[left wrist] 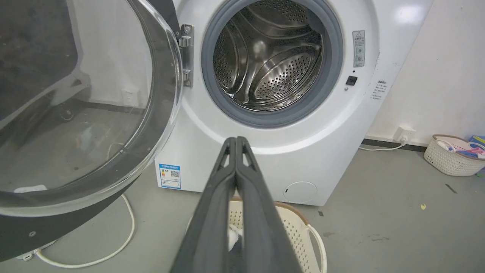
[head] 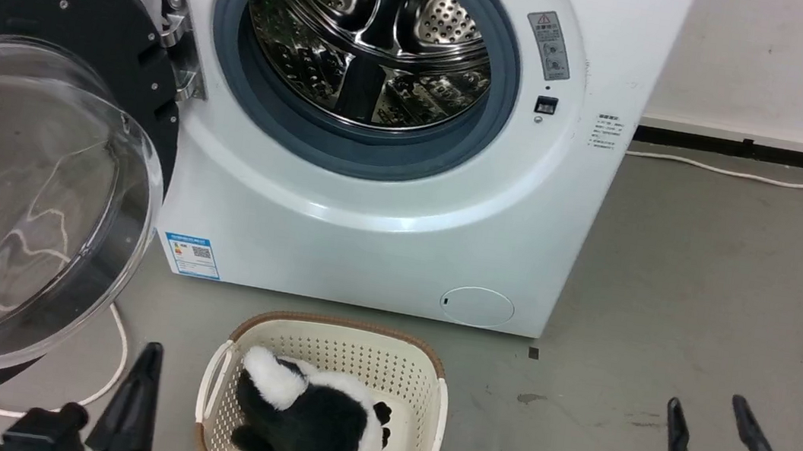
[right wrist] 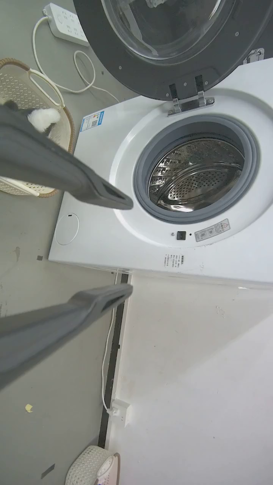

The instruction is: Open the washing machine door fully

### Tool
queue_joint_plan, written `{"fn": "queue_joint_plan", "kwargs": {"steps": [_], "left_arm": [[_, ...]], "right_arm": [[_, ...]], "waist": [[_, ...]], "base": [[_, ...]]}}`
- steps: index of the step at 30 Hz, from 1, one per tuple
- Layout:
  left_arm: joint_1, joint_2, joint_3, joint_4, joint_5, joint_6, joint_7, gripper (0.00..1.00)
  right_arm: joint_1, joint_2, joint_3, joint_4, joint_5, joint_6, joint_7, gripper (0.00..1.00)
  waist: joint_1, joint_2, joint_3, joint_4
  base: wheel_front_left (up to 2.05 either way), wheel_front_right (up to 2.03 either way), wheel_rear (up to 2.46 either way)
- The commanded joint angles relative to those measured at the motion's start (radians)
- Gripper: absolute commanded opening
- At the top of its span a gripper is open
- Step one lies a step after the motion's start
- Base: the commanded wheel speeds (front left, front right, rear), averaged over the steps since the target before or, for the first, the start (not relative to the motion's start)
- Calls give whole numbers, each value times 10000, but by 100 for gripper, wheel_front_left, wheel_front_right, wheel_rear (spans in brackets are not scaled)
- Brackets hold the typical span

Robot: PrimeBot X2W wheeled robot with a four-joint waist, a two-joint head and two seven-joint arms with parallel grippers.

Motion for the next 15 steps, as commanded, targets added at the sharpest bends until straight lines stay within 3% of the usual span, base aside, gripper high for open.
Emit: {"fn": "queue_joint_plan", "kwargs": {"steps": [1,15], "left_arm": [[110,-17,-22,40,170,-44,-53,100],[63,-237,53,184,832,-33,-53,100]], "right_arm": [[141,30,29,37,55,8,-44,100],[57,30,-33,189,154,8,-44,100]], "waist": [[0,0,-8,-3],[0,0,-31,16]], "base": [[0,0,0],[0,0,0]]}}
